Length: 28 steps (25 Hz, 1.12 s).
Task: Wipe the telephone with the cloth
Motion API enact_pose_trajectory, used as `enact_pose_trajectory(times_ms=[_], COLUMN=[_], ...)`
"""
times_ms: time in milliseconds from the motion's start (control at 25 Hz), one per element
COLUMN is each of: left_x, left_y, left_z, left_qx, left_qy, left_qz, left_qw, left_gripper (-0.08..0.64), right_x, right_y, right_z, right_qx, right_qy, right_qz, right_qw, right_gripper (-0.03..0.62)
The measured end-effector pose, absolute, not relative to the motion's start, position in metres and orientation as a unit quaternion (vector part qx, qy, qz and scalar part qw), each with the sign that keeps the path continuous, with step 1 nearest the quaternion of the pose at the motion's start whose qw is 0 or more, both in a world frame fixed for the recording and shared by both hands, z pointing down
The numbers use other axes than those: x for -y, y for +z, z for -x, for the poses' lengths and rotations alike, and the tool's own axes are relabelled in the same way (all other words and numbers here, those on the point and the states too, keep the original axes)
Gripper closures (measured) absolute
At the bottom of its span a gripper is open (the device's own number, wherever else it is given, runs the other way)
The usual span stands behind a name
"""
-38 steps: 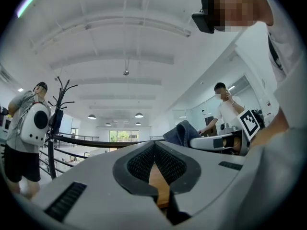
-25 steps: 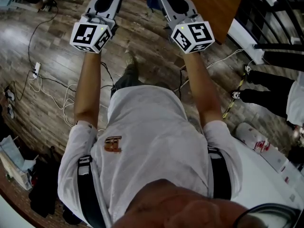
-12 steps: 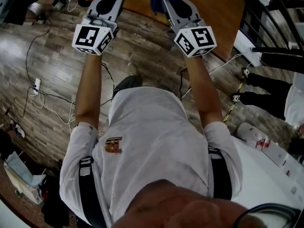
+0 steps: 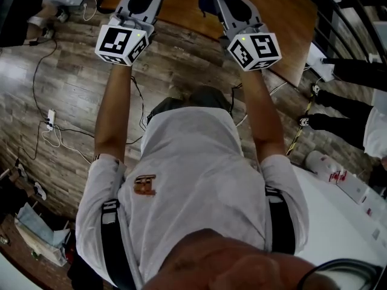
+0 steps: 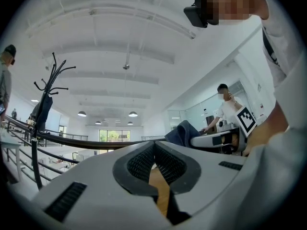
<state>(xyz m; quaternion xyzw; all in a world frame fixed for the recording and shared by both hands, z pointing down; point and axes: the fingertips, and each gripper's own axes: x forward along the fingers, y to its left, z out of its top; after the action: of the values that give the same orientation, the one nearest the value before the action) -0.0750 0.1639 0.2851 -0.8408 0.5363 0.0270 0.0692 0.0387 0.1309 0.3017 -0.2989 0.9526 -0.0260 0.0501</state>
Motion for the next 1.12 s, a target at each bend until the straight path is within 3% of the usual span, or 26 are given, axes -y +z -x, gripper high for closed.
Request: enact_pose_trajectory(times_ms=[440, 1120], left_x=[-0.083, 0.129], left_y=[0.298, 0.313], left_z=[0.112, 0.148], left_qx=[-0.536, -0.53], left_qy=[0.024, -0.004], left_qz=[0.842, 0.846], left_qw=[0.057, 0.06], left_gripper=[0.541, 0.541], right_x=[-0.051, 0.16], right_y=[0.313, 0.321], right_z=[-0.005, 0.037], right_qx=[-0.952, -0.954], right_qy=[-0.03, -0.031], right_qz=[0.302, 0.296], right_qw=[0.045, 0.048], right_gripper=[0.514, 0.514])
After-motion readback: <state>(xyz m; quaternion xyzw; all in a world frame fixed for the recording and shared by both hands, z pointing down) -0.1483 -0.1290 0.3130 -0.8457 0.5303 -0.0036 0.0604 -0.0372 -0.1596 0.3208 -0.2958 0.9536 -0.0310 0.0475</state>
